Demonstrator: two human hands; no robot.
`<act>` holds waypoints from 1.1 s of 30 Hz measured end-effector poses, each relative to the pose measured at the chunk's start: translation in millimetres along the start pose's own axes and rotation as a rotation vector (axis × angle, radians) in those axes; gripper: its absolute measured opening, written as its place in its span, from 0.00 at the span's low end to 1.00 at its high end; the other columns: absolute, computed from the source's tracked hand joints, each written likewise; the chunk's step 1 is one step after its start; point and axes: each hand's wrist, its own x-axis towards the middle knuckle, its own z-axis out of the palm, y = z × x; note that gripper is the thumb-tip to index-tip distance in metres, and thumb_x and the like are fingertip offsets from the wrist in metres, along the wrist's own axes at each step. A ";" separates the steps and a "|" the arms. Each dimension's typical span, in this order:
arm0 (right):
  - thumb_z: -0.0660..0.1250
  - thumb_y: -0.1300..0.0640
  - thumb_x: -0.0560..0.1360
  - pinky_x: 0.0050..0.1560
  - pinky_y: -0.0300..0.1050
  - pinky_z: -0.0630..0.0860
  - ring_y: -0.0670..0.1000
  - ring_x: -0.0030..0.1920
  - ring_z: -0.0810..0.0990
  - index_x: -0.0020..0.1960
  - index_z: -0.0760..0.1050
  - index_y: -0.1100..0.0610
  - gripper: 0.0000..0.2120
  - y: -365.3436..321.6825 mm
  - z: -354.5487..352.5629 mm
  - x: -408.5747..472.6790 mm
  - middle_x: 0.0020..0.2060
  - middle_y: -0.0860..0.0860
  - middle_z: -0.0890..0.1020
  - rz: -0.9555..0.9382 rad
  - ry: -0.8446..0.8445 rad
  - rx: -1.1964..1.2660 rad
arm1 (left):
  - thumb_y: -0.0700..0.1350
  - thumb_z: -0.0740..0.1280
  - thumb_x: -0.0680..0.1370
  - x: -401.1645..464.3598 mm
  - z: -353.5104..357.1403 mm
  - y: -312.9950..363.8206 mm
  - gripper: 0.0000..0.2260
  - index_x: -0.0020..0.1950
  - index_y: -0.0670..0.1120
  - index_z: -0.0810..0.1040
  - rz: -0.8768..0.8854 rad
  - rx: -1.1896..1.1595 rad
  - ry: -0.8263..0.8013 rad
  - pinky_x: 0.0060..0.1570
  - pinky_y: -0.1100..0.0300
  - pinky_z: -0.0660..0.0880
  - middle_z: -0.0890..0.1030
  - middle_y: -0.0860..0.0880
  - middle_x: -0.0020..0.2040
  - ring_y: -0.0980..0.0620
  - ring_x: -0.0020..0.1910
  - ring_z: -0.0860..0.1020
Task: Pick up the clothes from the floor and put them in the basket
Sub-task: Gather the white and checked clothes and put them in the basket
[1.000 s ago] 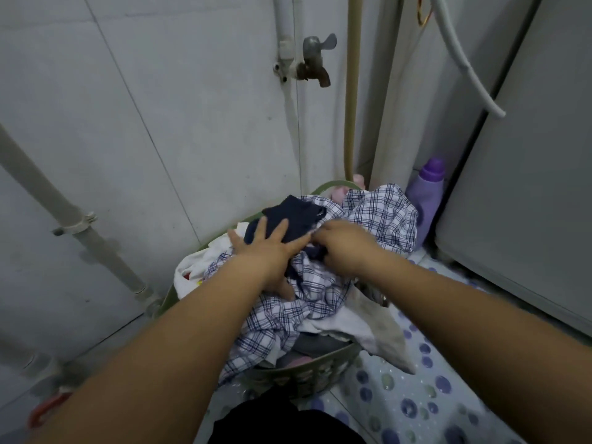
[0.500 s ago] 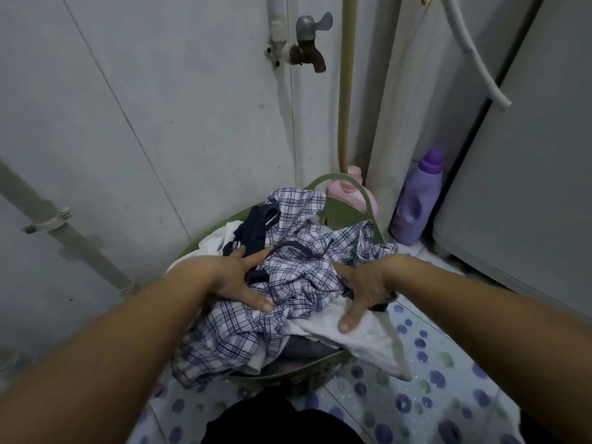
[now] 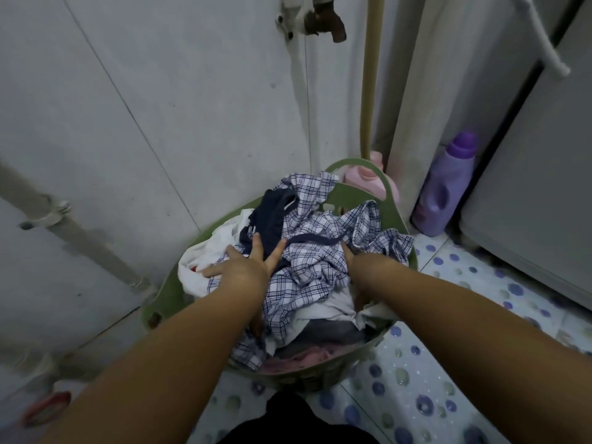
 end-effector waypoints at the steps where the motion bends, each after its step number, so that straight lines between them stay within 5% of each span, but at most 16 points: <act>1: 0.75 0.53 0.68 0.59 0.57 0.75 0.61 0.59 0.78 0.73 0.25 0.57 0.61 0.0 1.3 3.5 0.75 0.61 0.61 0.004 0.008 0.016 | 0.50 0.77 0.67 3.5 2.6 1.7 0.62 0.68 0.58 0.21 -0.006 -0.005 0.012 0.56 0.27 0.68 0.31 0.46 0.77 0.30 0.75 0.47; 6: 0.78 0.54 0.65 0.63 0.55 0.73 0.61 0.62 0.76 0.72 0.22 0.56 0.66 -1.6 12.9 7.5 0.75 0.61 0.59 0.039 -0.066 0.096 | 0.44 0.74 0.72 8.1 16.1 10.0 0.57 0.66 0.57 0.20 0.021 0.009 0.027 0.57 0.27 0.67 0.30 0.45 0.76 0.29 0.75 0.46; 11: 0.60 0.57 0.79 0.68 0.52 0.64 0.62 0.70 0.68 0.77 0.45 0.61 0.33 3.1 20.1 -8.4 0.71 0.64 0.66 0.037 0.022 0.234 | 0.43 0.73 0.73 0.5 14.8 13.6 0.56 0.70 0.59 0.23 0.076 0.033 -0.090 0.58 0.27 0.66 0.30 0.46 0.76 0.28 0.75 0.46; 16: 0.72 0.51 0.71 0.61 0.55 0.73 0.62 0.61 0.75 0.74 0.26 0.60 0.57 -9.4 14.4 -22.3 0.72 0.63 0.65 0.082 -0.167 0.014 | 0.43 0.71 0.75 -3.4 17.6 14.2 0.54 0.69 0.59 0.22 0.054 0.035 -0.044 0.58 0.28 0.68 0.31 0.46 0.77 0.29 0.75 0.47; 17: 0.70 0.53 0.72 0.58 0.55 0.73 0.61 0.57 0.77 0.75 0.30 0.61 0.53 -9.9 8.4 -27.9 0.69 0.63 0.69 0.069 -0.144 -0.029 | 0.44 0.71 0.75 -5.9 17.8 12.3 0.53 0.69 0.59 0.22 0.055 0.024 -0.035 0.59 0.28 0.68 0.31 0.46 0.77 0.29 0.75 0.47; 20: 0.65 0.60 0.75 0.51 0.52 0.74 0.58 0.49 0.75 0.71 0.65 0.60 0.25 -8.3 -24.6 -50.7 0.51 0.55 0.77 0.005 -0.015 -0.169 | 0.45 0.71 0.74 -14.7 20.6 10.9 0.54 0.69 0.58 0.22 0.060 0.029 -0.008 0.59 0.28 0.67 0.30 0.46 0.77 0.29 0.75 0.46; 22: 0.62 0.62 0.76 0.48 0.50 0.73 0.57 0.50 0.77 0.64 0.72 0.60 0.17 -11.0 -48.1 -66.8 0.50 0.53 0.76 0.041 0.158 -0.111 | 0.45 0.71 0.74 -19.5 21.5 12.6 0.54 0.68 0.58 0.21 0.058 0.027 0.000 0.59 0.27 0.66 0.31 0.45 0.77 0.28 0.75 0.46; 25: 0.60 0.62 0.76 0.48 0.51 0.72 0.58 0.57 0.76 0.63 0.70 0.60 0.16 -26.4 -70.2 -74.0 0.58 0.56 0.76 -0.026 0.593 0.021 | 0.46 0.72 0.73 -20.6 21.6 13.7 0.55 0.67 0.58 0.20 0.062 0.012 -0.002 0.59 0.26 0.66 0.30 0.45 0.76 0.28 0.75 0.45; 27: 0.60 0.56 0.77 0.63 0.56 0.67 0.59 0.69 0.67 0.70 0.63 0.54 0.22 -37.6 -73.5 -62.0 0.68 0.58 0.69 -0.199 0.754 -0.022 | 0.45 0.71 0.74 -19.8 23.4 14.4 0.54 0.69 0.59 0.22 0.056 0.011 -0.005 0.59 0.26 0.65 0.30 0.45 0.77 0.28 0.75 0.44; 30: 0.59 0.36 0.74 0.73 0.68 0.41 0.59 0.77 0.39 0.76 0.46 0.43 0.36 -46.0 -76.9 -32.7 0.78 0.52 0.43 -0.264 0.613 -0.189 | 0.44 0.67 0.78 -15.7 26.4 15.1 0.48 0.71 0.59 0.24 0.050 -0.003 0.002 0.59 0.26 0.65 0.30 0.45 0.77 0.28 0.75 0.44; 33: 0.60 0.24 0.64 0.70 0.73 0.37 0.62 0.76 0.34 0.75 0.37 0.38 0.50 -40.1 -70.9 -6.2 0.77 0.49 0.35 -0.151 0.267 -0.129 | 0.43 0.68 0.77 -10.5 25.7 12.2 0.49 0.72 0.59 0.26 0.073 -0.008 -0.036 0.60 0.26 0.65 0.29 0.45 0.76 0.28 0.75 0.43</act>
